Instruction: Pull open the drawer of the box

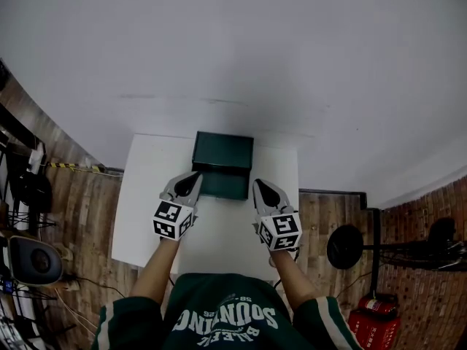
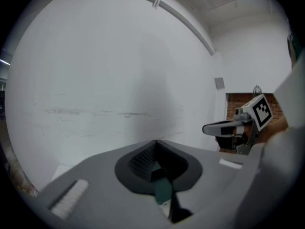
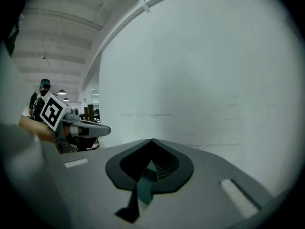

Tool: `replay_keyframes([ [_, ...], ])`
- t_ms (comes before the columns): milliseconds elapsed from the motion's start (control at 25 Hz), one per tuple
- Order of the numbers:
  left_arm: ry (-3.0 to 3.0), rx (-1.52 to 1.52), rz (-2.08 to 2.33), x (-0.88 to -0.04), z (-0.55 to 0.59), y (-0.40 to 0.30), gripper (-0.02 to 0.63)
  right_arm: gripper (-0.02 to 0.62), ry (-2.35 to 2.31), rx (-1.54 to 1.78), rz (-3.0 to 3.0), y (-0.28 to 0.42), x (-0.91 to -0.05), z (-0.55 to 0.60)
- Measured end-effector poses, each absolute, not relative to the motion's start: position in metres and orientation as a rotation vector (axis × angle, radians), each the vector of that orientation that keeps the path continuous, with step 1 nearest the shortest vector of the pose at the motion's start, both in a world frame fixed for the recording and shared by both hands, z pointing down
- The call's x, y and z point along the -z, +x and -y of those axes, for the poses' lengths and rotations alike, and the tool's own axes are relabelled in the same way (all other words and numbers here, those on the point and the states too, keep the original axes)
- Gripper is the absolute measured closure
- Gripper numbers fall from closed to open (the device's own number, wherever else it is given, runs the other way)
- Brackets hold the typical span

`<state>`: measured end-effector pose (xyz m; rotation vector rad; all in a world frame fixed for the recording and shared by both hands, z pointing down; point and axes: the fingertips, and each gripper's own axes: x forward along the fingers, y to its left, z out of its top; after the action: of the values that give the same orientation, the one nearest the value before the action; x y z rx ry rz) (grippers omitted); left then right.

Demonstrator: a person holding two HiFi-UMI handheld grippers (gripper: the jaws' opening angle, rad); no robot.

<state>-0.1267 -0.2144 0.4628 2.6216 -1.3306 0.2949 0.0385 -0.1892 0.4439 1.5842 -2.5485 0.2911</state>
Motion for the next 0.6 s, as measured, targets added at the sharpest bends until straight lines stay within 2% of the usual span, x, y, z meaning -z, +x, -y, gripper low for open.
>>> replay_keyframes([
  [600, 2.602, -0.274, 1.360, -0.463, 0.212, -0.133, 0.554, 0.594, 1.559, -0.314, 2.553, 0.039, -0.454, 0.189],
])
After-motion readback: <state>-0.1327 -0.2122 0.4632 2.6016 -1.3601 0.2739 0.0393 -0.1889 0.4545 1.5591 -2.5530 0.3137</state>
